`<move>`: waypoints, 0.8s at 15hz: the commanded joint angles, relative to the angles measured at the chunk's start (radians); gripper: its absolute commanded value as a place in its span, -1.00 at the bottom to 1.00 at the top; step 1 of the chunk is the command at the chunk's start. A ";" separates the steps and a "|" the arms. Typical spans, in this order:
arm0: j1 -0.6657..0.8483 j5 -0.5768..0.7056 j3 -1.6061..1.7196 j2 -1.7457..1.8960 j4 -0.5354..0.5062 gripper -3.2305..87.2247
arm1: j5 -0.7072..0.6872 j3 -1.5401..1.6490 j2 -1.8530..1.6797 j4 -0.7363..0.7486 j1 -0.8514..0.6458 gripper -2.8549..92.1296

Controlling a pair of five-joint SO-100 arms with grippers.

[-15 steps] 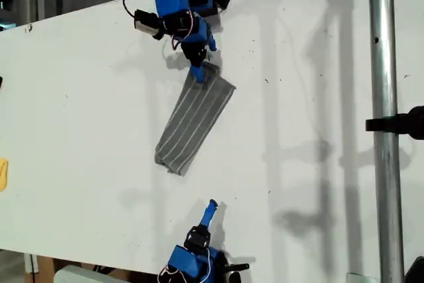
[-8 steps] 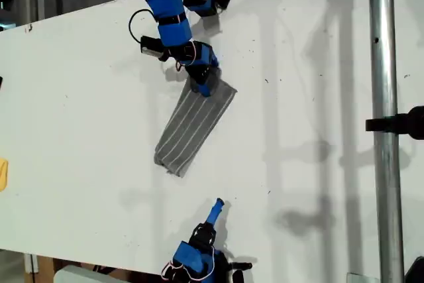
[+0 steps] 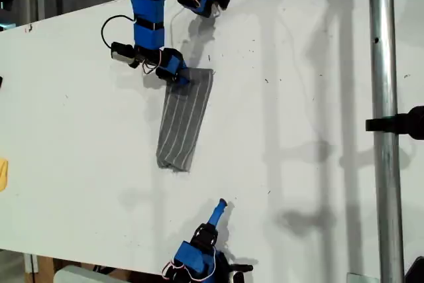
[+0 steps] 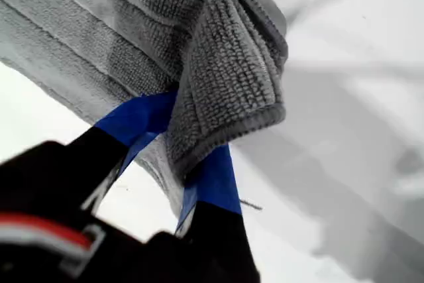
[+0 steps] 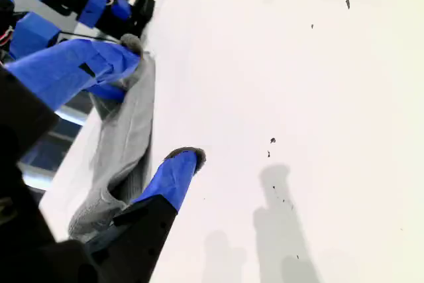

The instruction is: Grasp corners of a towel and fold twice.

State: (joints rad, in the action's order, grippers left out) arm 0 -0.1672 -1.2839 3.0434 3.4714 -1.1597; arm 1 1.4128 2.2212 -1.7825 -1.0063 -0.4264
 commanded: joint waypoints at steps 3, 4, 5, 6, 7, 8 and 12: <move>-0.021 -0.009 -0.023 0.009 0.005 -0.32 | 0.219 -0.152 -0.617 -0.690 0.268 -0.94; -0.025 -0.012 -0.023 0.009 0.003 -0.32 | 0.236 -0.169 -0.586 -0.721 0.304 -0.94; -0.020 -0.009 -0.023 0.009 0.005 -0.31 | 0.178 -0.161 -0.502 -0.635 0.285 -0.94; -0.015 -0.005 -0.023 0.009 0.009 -0.30 | 0.114 -0.161 -0.425 -0.500 0.255 -0.94; -0.012 -0.003 -0.025 0.009 0.011 -0.30 | 0.069 -0.192 -0.341 -0.403 0.230 -0.94; -0.014 -0.006 -0.025 0.009 0.011 -0.30 | 0.023 -0.235 -0.249 -0.311 0.215 -0.94; -0.018 -0.009 -0.029 0.009 0.009 -0.29 | -0.067 -0.479 0.032 -0.026 0.209 -0.94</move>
State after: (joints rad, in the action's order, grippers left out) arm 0 -0.1795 -1.2855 3.0434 3.4714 -1.1597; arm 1 1.3729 1.8822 -1.8024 -1.1167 -0.2117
